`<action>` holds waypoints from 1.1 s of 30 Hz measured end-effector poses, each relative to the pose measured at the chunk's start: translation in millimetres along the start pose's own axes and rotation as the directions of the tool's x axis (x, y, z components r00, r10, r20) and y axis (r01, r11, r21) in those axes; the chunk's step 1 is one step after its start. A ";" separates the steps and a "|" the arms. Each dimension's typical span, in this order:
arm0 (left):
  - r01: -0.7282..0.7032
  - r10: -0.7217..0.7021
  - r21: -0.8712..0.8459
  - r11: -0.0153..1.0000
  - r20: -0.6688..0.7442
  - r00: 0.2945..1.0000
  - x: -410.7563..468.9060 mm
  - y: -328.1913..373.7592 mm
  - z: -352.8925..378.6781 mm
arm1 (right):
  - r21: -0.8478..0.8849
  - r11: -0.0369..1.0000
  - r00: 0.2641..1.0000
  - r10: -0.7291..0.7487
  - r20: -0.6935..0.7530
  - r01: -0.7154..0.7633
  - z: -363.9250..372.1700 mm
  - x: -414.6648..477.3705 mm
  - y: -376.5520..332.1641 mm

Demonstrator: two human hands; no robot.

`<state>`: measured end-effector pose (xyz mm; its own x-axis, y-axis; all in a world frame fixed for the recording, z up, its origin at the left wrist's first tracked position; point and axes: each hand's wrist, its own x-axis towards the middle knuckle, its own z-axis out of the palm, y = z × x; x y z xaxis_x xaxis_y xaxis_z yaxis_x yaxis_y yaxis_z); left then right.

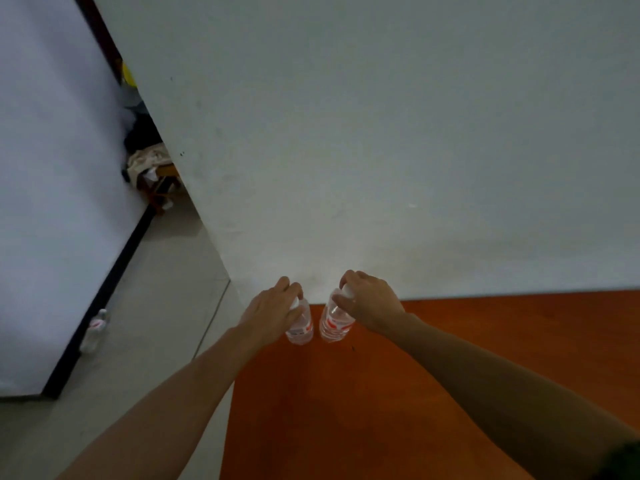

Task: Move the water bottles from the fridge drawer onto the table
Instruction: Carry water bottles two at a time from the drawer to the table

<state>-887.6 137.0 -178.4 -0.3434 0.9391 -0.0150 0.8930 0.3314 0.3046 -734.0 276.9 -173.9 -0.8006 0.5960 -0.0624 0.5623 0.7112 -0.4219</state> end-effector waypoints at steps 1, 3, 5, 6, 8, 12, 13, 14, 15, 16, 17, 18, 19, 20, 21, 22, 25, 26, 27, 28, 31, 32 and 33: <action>-0.005 0.005 -0.014 1.000 -0.001 1.000 7.7 -4.7 1.5 | -0.006 1.000 1.000 0.009 -0.001 -0.009 4.0 7.8 -1.9; -0.020 0.020 -0.039 0.999 -0.005 1.000 21.5 -11.9 3.7 | -0.007 1.000 1.000 0.022 0.000 -0.022 11.7 20.7 -4.0; -0.035 0.035 -0.065 0.997 -0.014 0.999 32.4 -16.4 5.8 | 0.002 1.000 1.000 0.020 0.000 -0.020 16.9 29.6 -5.6; -0.034 0.032 -0.087 0.996 -0.021 0.999 36.1 -18.1 5.6 | 0.009 1.000 1.000 0.017 0.000 -0.017 18.8 32.8 -6.8; -0.021 0.018 -0.142 0.990 -0.023 1.000 39.3 -20.7 5.5 | 0.012 1.000 1.000 0.003 0.006 -0.003 21.8 35.7 -9.0; 0.018 -0.016 -0.156 0.988 0.014 1.000 32.5 -22.2 0.1 | -0.011 1.000 0.999 0.007 0.044 -0.007 21.5 33.0 -8.6; 0.026 -0.024 -0.139 0.990 0.015 1.000 29.2 -20.7 -2.8 | -0.002 1.000 0.998 0.018 0.060 -0.018 19.3 29.7 -7.8; 0.027 -0.027 -0.113 0.993 0.007 1.000 25.6 -18.2 -6.5 | 0.008 0.999 0.997 0.033 0.077 -0.033 17.2 25.5 -6.3; 0.024 -0.025 -0.077 0.997 -0.007 1.000 21.9 -14.0 -10.4 | 0.017 0.999 0.995 0.045 0.087 -0.046 14.1 18.7 -4.6; 0.014 -0.015 -0.038 0.999 -0.031 0.999 18.7 -9.0 -14.6 | 0.022 0.998 0.994 0.057 0.095 -0.060 10.7 10.5 -1.9; 0.002 -0.002 0.000 1.000 -0.061 0.998 15.9 -2.4 -19.2 | 0.025 0.997 0.993 0.069 0.094 -0.072 6.4 0.2 1.7; -0.009 0.012 0.030 1.000 -0.089 0.996 13.2 6.5 -23.7 | 0.027 0.996 0.993 0.083 0.089 -0.085 1.3 -12.3 6.8; -0.022 0.028 0.050 0.999 -0.112 0.993 10.9 17.1 -27.5 | 0.027 0.995 0.992 0.096 0.080 -0.098 -4.8 -26.6 13.2; -0.042 0.050 0.061 0.997 -0.125 0.991 8.0 30.2 -30.4 | 0.025 0.993 0.992 0.112 0.066 -0.114 -12.0 -42.7 20.9; -0.070 0.079 0.067 0.995 -0.129 0.988 4.6 46.9 -31.7 | 0.016 0.991 0.990 0.131 0.050 -0.132 -20.4 -62.1 30.1; -0.099 0.108 0.070 0.993 -0.129 0.986 1.0 65.4 -31.9 | 0.006 0.988 0.988 0.152 0.035 -0.152 -29.4 -82.1 39.9; -0.192 0.196 0.049 0.980 -0.128 0.972 -14.1 137.5 -22.5 | -0.033 0.978 0.978 0.207 -0.032 -0.208 -59.0 -154.7 74.9; -0.229 0.231 0.035 0.973 -0.118 0.966 -21.1 166.4 -16.7 | -0.036 0.972 0.972 0.229 -0.056 -0.231 -68.5 -183.4 88.3; -0.268 0.270 0.029 0.963 -0.101 0.958 -28.7 197.2 -9.5 | -0.036 0.966 0.964 0.251 -0.083 -0.255 -77.7 -214.2 102.5; -0.311 0.312 0.032 0.950 -0.079 0.947 -37.8 230.5 -1.8 | -0.039 0.959 0.955 0.275 -0.109 -0.281 -86.5 -247.4 117.3; -0.449 0.449 0.003 0.893 -0.035 0.893 -69.9 332.8 26.4 | -0.060 0.927 0.920 0.356 -0.167 -0.370 -111.2 -352.6 162.7; -0.500 0.500 -0.010 0.866 -0.021 0.866 -81.8 366.7 37.4 | -0.067 0.913 0.904 0.385 -0.188 -0.403 -118.6 -387.3 177.5; -0.546 0.546 -0.021 0.838 -0.002 0.838 -94.3 400.4 48.9 | -0.073 0.895 0.885 0.417 -0.209 -0.440 -125.5 -421.5 192.0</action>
<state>-483.4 185.7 -101.6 0.1991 0.9676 0.1555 0.9293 -0.2368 0.2834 -262.6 209.0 -115.1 -0.4303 0.9017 -0.0426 0.8704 0.4019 -0.2845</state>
